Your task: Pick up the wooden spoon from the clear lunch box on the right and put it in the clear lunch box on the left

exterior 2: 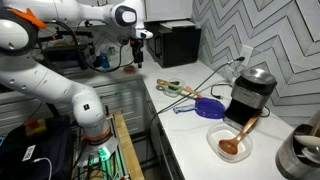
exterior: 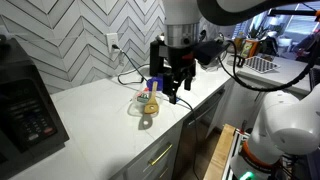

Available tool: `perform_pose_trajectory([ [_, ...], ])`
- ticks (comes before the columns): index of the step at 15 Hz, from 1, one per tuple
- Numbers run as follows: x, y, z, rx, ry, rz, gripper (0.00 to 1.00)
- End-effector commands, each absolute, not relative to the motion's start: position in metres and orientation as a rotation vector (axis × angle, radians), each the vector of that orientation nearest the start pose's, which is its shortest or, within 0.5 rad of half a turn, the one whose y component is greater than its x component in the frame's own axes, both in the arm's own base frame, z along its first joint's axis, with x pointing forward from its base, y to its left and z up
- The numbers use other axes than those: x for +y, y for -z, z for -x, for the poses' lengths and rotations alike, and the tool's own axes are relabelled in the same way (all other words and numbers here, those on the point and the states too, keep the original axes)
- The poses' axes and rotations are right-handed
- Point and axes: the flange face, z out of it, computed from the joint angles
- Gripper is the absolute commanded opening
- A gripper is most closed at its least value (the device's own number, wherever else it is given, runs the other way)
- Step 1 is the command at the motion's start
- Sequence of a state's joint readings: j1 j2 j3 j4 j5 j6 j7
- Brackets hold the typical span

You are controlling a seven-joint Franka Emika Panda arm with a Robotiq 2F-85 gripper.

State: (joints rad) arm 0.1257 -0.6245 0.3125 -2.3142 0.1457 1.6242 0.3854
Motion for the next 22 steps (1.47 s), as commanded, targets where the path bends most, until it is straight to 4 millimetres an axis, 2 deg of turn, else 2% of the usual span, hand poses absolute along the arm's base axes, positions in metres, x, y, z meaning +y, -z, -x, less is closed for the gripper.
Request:
perform_pose_trajectory([
  [1, 0.184, -0.549, -0.313, 0.041, -0.108, 3.205, 1.0],
  [6, 0.185, -0.55, -0.314, 0.04, -0.105, 3.205, 1.0],
  [7, 0.18, -0.549, -0.32, 0.088, -0.071, 3.218, 1.0],
  [9, 0.149, -0.552, -0.341, 0.23, 0.028, 3.238, 1.0],
  [11, 0.102, -0.556, -0.363, 0.408, 0.112, 3.265, 1.0],
  [15, -0.02, -0.564, -0.398, 0.784, 0.16, 3.257, 1.0],
  [17, -0.081, -0.565, -0.409, 0.916, 0.097, 3.247, 1.0],
  [20, -0.158, -0.561, -0.41, 0.904, -0.128, 3.22, 1.0],
  [22, -0.2, -0.561, -0.407, 0.886, -0.254, 3.154, 1.0],
])
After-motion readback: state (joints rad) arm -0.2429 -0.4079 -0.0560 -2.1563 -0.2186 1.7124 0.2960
